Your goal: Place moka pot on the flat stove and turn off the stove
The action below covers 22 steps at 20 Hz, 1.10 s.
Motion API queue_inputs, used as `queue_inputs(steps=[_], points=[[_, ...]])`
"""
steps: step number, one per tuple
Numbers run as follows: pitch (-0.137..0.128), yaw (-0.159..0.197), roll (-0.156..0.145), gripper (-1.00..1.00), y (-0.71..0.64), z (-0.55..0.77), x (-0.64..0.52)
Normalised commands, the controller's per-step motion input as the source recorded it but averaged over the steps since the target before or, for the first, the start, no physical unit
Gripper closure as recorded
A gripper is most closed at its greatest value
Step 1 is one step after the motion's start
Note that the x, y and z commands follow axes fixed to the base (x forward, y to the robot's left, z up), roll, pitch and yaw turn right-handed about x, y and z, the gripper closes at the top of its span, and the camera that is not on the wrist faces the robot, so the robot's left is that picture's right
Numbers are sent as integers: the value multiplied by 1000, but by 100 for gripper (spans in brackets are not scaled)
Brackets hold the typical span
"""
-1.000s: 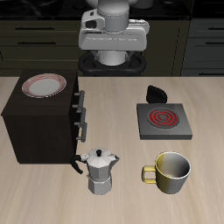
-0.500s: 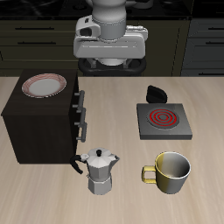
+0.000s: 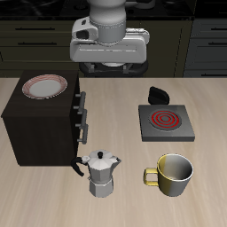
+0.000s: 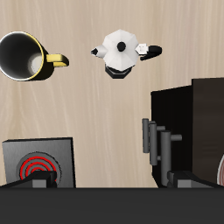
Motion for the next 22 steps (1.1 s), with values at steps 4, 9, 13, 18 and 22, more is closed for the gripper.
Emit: queue_inputs(steps=[4,9,13,18,22], points=[[38,-33,-42,-100,-183,-84,457],[8,2,-10,-100,-43,-118,348],[31,62,62,-100,101,-78,326],[8,-15,-20,-100,-1,36,209],[12,-2,26,-100,38,42,216]])
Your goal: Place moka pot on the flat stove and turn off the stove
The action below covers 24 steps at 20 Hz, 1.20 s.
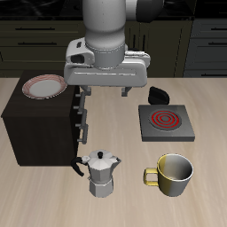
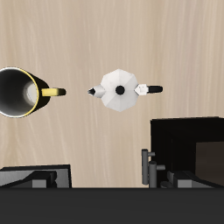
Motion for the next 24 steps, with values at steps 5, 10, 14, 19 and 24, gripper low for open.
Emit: queue_inputs(steps=[5,10,14,19,24], points=[[-53,15,-1,-100,13,68,183],[-40,35,16,-100,49,-34,188],[-32,-45,3,-100,-51,2,165],[6,-22,24,-100,4,-102,58],[2,4,21,-100,-103,-39,9]])
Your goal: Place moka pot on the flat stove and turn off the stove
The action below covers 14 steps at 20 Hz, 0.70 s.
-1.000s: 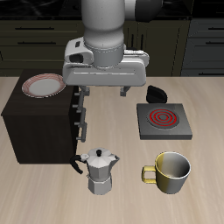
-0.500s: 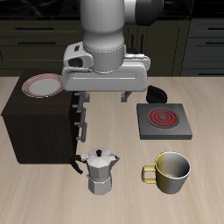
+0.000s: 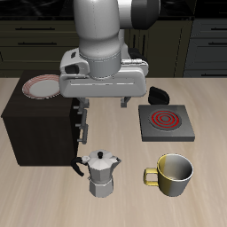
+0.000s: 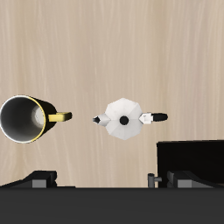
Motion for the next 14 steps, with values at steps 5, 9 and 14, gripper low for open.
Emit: queue_inputs(steps=[5,9,14], points=[[-18,7,4,-100,-199,39,-32],[-17,-13,-17,-100,-295,-61,-23],[-7,30,22,-100,-57,-149,15]])
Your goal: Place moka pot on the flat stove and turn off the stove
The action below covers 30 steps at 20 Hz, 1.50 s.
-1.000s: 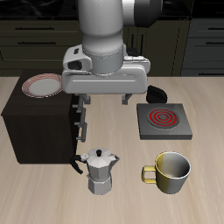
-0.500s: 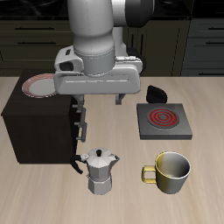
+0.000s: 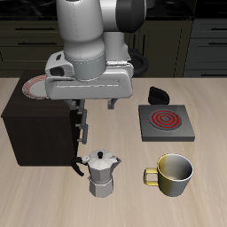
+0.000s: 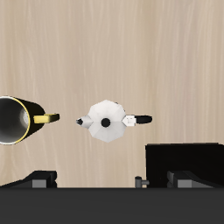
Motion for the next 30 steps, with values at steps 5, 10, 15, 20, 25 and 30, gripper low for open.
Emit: queue_inputs(steps=[5,10,15,20,25,30], points=[[-1,-15,-6,-100,-100,-163,47],[13,-17,2,-100,-43,-271,40],[-1,12,7,-100,-11,-222,8],[13,-22,-21,-100,-150,-198,6],[13,7,-9,-100,50,-179,3],[10,24,-4,-100,204,-165,-11]])
